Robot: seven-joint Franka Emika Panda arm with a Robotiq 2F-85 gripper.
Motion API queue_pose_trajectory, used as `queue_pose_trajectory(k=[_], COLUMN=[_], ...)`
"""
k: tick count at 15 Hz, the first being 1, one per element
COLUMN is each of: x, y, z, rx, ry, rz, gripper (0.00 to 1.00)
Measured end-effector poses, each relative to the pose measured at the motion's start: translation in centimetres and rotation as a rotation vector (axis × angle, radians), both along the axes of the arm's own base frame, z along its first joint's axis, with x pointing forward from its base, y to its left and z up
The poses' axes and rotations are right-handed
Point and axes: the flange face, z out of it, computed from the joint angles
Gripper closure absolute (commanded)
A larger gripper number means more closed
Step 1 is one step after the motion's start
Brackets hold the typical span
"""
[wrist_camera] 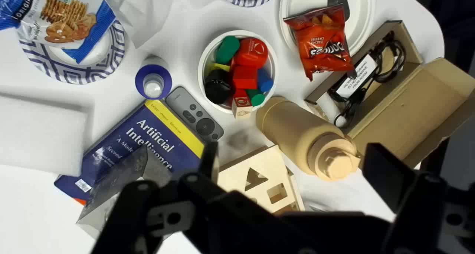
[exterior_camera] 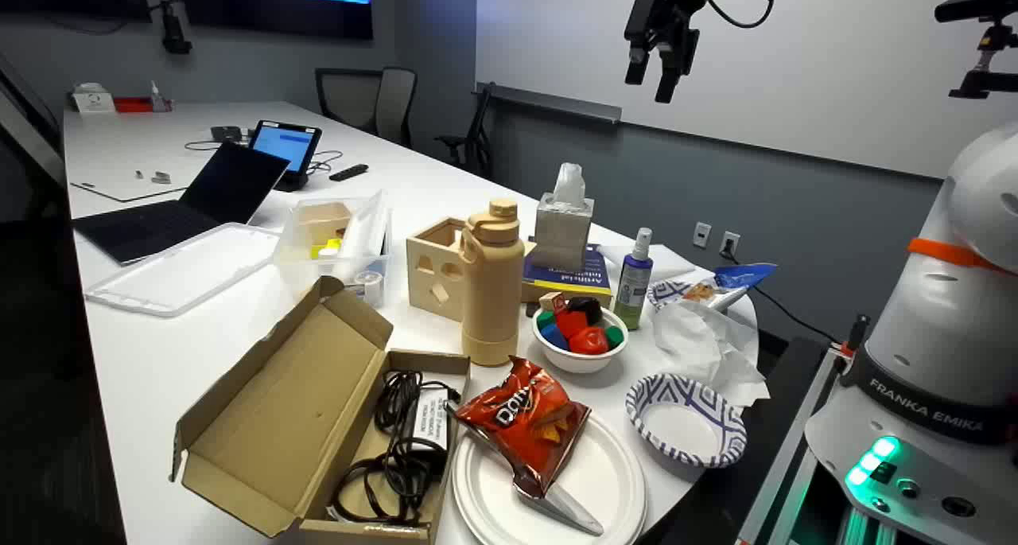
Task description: Close the lid of the toy box
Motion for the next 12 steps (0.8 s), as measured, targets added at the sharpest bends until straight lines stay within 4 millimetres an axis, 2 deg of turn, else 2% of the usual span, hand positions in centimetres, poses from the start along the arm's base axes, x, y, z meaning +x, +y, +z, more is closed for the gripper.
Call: queue_pose_trajectory(k=[4, 6, 8, 12], x=[0.0, 0.4, 1.7, 4.9], y=[0.0, 0.0, 0.2, 1.1], z=[0.0, -0.9, -3.5, -10.6], rx=[-0.001, 0.003, 0.024, 0.093], ry=[-0.001, 0.017, 0.041, 0.099], rz=[-0.001, -0.005, -0.024, -0.073], gripper=[0.0, 0.0, 0.0, 0.0])
